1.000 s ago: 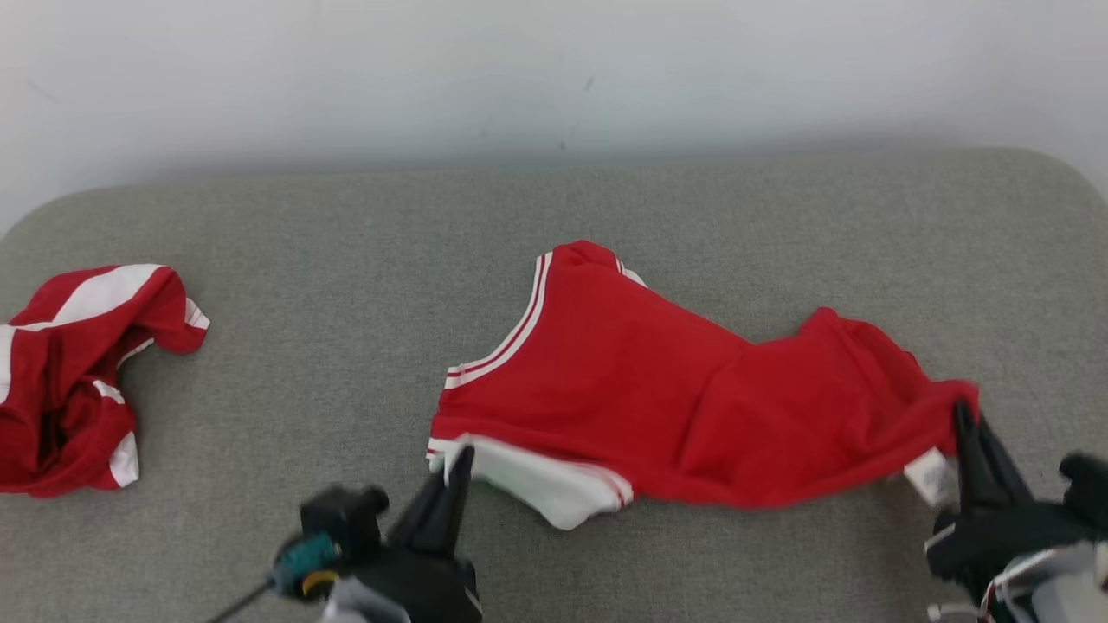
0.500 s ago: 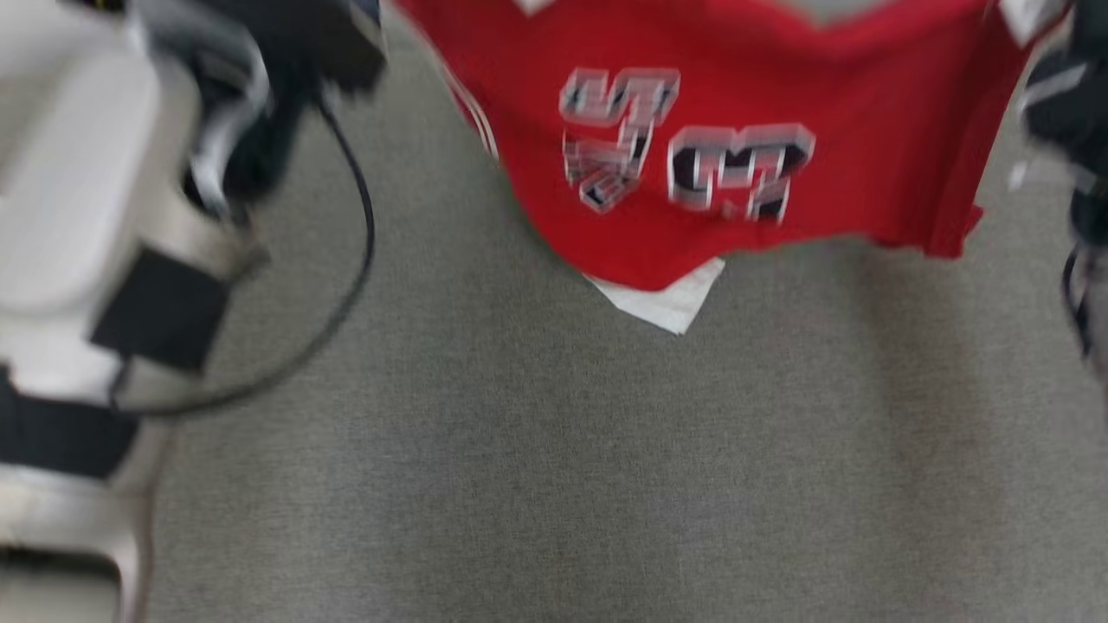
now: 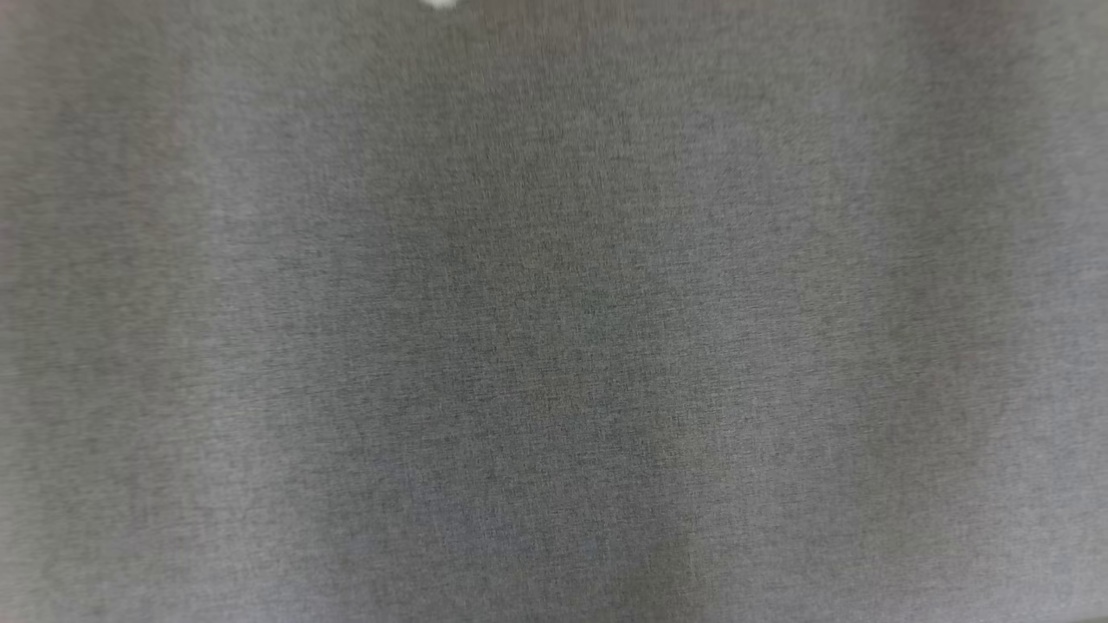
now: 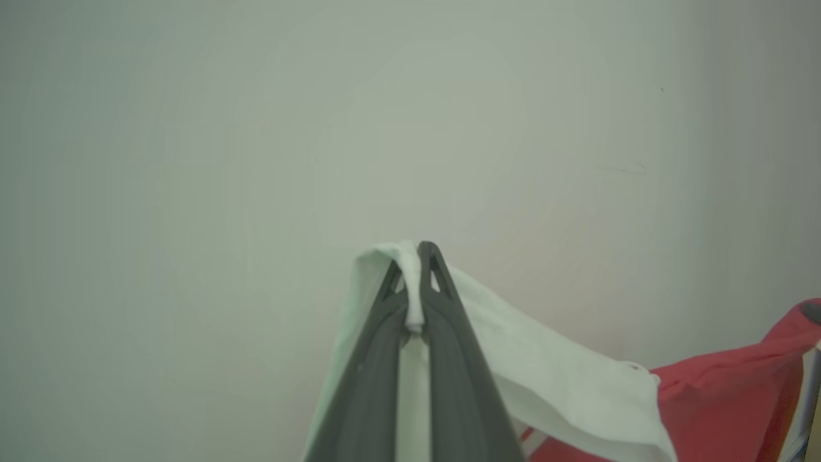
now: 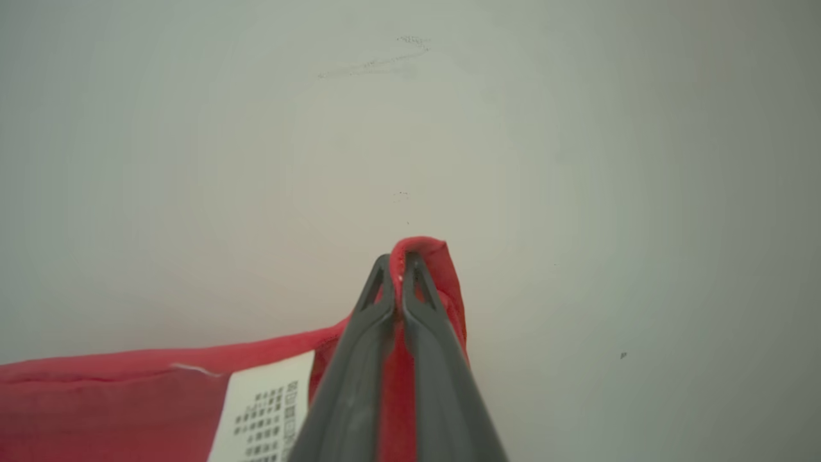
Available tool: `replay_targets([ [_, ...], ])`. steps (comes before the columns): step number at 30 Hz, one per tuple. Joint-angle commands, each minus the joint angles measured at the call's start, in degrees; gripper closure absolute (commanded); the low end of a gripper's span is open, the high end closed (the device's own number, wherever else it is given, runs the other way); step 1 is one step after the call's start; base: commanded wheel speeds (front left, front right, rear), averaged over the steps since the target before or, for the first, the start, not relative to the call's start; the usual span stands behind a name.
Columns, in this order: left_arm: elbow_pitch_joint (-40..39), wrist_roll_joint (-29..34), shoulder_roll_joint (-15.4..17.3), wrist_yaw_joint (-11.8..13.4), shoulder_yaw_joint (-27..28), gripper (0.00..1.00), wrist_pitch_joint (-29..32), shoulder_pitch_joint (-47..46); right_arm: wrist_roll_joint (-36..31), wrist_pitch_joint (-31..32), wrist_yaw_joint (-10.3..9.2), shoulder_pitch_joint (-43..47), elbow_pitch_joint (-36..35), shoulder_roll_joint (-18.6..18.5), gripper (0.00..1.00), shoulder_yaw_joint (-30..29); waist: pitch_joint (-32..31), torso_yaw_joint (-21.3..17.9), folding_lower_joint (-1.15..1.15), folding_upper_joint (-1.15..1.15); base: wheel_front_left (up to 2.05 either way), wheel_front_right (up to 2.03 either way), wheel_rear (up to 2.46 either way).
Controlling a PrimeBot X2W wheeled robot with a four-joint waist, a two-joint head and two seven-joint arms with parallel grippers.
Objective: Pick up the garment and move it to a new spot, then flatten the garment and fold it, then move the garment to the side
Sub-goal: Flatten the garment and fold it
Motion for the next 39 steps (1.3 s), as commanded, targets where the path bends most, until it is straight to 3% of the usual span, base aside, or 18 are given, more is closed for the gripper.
replay_targets([
  [1,2.6,0.8,-0.3,0.0,-0.8,1.0,-0.9,-2.7,-1.3,-0.6,-0.14,-2.7,2.3,-0.3,1.0,1.2,3.8,-0.8,-0.02,-0.02,0.0,0.0,0.0],
  [12,12.7,1.9,-0.8,-0.1,-4.9,1.0,-3.5,-13.7,-2.3,-2.4,-0.14,-12.9,12.5,0.1,1.0,5.7,6.6,-0.6,-0.02,-0.02,0.0,0.0,0.0],
  [20,16.2,0.6,-1.1,-0.1,-6.9,1.0,-5.9,-16.5,-1.7,-4.4,-0.15,-15.1,16.2,1.4,1.0,7.5,7.5,-0.7,-0.02,-0.02,0.0,0.0,0.0],
  [34,17.6,-4.4,0.0,-0.1,-11.3,1.0,-8.3,-15.0,0.2,-6.4,-0.15,-14.8,18.3,1.9,1.0,11.0,8.5,0.0,-0.02,-0.02,0.0,0.0,0.0],
  [39,15.4,-7.6,-0.4,-0.1,-12.0,1.0,-10.4,-11.3,1.4,-6.6,-0.15,-11.9,15.1,1.7,1.0,13.7,7.6,1.6,-0.02,-0.02,0.0,0.0,0.0],
])
